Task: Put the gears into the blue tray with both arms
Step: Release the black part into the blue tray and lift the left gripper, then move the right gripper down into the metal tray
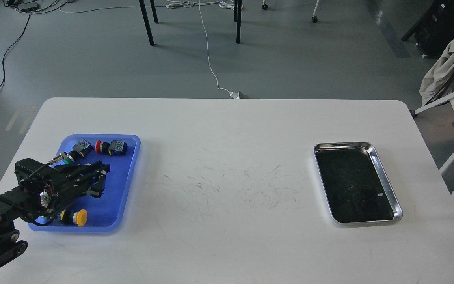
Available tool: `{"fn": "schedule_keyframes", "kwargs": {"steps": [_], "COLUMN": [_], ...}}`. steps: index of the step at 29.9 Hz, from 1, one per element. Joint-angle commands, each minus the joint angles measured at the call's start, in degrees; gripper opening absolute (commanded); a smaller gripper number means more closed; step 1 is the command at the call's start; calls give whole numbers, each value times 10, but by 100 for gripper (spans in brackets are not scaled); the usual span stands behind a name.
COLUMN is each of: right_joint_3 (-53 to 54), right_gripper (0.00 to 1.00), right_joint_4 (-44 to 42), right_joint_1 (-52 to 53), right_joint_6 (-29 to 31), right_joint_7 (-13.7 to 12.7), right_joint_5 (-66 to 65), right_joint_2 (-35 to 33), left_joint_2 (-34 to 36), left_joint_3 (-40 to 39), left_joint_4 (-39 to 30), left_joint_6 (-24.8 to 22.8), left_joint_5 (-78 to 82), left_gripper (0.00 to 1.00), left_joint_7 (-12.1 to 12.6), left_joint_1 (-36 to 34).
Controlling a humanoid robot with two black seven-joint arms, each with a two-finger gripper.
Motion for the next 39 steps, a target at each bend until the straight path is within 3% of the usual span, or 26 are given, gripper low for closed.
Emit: {"fn": "schedule_keyframes", "kwargs": {"steps": [1, 4, 6, 9, 12, 13, 14, 17, 21, 26, 29, 32, 39], "right_joint_3": [0, 1, 1, 0, 0, 1, 1, 1, 0, -2, -3, -12, -120], "right_gripper": [96, 96, 96, 96, 96, 96, 96, 96, 96, 96, 96, 96, 96], "right_joint_4": [0, 0, -1, -1, -1, -1, -1, 3, 6, 37, 70, 106, 250], "right_joint_1": [0, 0, 0, 0, 0, 0, 1, 2, 10, 13, 25, 67, 177], "right_joint_6": [0, 0, 0, 0, 0, 0, 0, 0, 0, 0, 0, 0, -7], "right_joint_7": [0, 0, 0, 0, 0, 0, 0, 0, -2, -13, -26, -52, -106], "right_joint_5": [0, 0, 0, 0, -1, -1, 0, -1, -1, -45, -114, -218, -472], "right_joint_2": [0, 0, 0, 0, -1, 0, 0, 0, -3, -35, -48, -50, -82], "left_joint_2": [-11, -12, -11, -11, -11, -10, -8, 0, 26, 22, -18, -86, -181], "left_joint_3": [0, 0, 0, 0, -1, -1, -1, -9, -11, -10, -11, -10, -34], "left_joint_4": [15, 17, 17, 17, 16, 15, 10, 1, -28, -24, -6, 38, 130], "left_joint_6": [-1, -1, -2, -4, -4, -4, -4, -4, -5, -24, -76, -98, -139], "left_joint_5": [-11, -13, -13, -14, -37, -51, -62, -79, -121, -292, -454, -640, -882], "left_gripper": [14, 23, 42, 55, 82, 96, 99, 100, 100, 100, 100, 100, 100], "left_joint_7": [-1, -1, -1, -1, -2, -2, -4, -7, -4, 3, 27, 59, 59], "left_joint_1": [0, 0, 0, 0, -3, -5, -8, -22, -95, -192, -235, -274, -312]}}
